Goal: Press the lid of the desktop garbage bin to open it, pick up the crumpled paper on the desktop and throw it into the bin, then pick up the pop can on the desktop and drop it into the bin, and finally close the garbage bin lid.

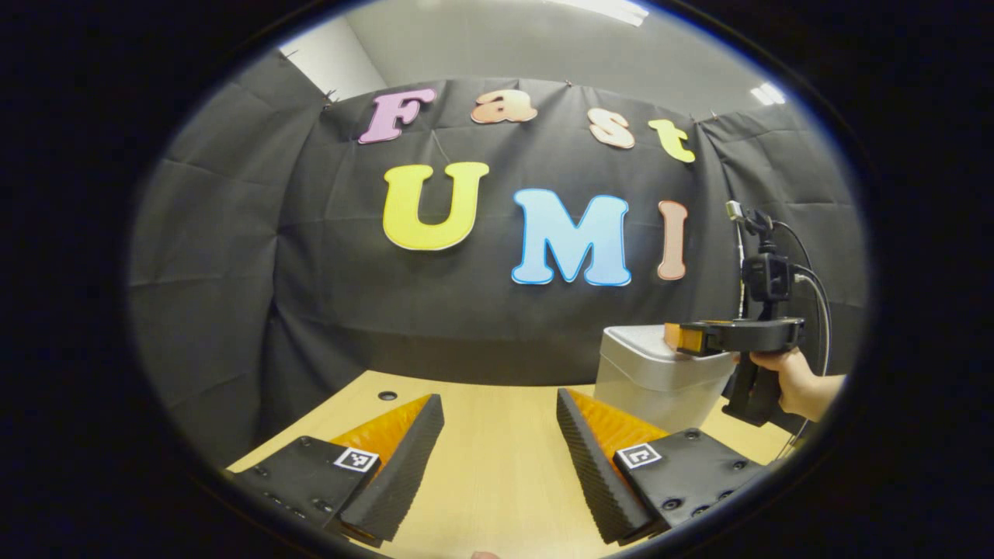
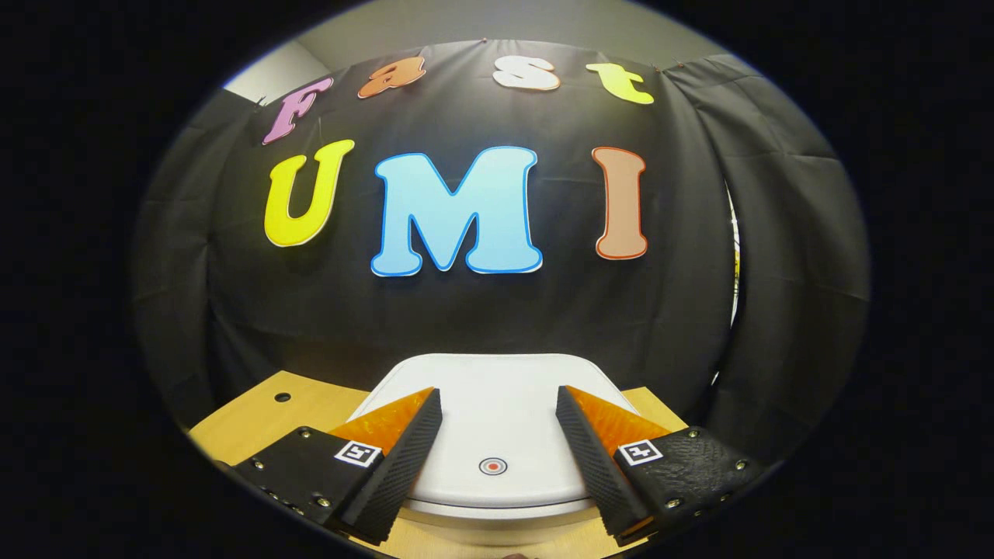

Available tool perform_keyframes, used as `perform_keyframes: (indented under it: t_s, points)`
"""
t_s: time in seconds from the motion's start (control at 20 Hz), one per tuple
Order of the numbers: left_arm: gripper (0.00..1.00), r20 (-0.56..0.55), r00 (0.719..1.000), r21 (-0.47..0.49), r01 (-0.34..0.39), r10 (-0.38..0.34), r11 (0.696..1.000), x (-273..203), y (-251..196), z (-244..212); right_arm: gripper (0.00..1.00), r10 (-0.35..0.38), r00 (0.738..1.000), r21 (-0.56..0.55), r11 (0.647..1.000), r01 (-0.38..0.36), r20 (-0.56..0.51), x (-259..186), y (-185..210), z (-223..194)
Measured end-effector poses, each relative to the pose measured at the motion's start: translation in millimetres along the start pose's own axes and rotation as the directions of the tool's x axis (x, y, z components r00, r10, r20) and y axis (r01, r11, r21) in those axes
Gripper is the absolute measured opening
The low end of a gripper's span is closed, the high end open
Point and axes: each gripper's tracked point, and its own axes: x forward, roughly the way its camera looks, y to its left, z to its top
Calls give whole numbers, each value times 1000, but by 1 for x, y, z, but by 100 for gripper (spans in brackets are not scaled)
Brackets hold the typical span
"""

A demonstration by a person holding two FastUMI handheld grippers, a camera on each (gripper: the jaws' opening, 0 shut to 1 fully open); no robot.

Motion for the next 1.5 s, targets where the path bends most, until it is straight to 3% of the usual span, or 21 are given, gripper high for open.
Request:
perform_keyframes:
  t_s: [0.65,1.05,1.25,1.5]
  points:
    - [96,3,998,-1,61,-61,998,5,5,2,96,-6,1000,-42,999,7,18,1,2,-8]
    - [96,4,996,-15,84,-84,996,-3,15,9,97,-26,997,5,1000,26,77,1,1,-12]
    - [96,18,998,-23,61,-61,998,-13,17,13,96,-30,994,22,999,28,108,0,1,-7]
    - [96,57,998,-24,-27,29,999,-31,22,25,95,-42,994,27,999,39,98,0,1,-6]
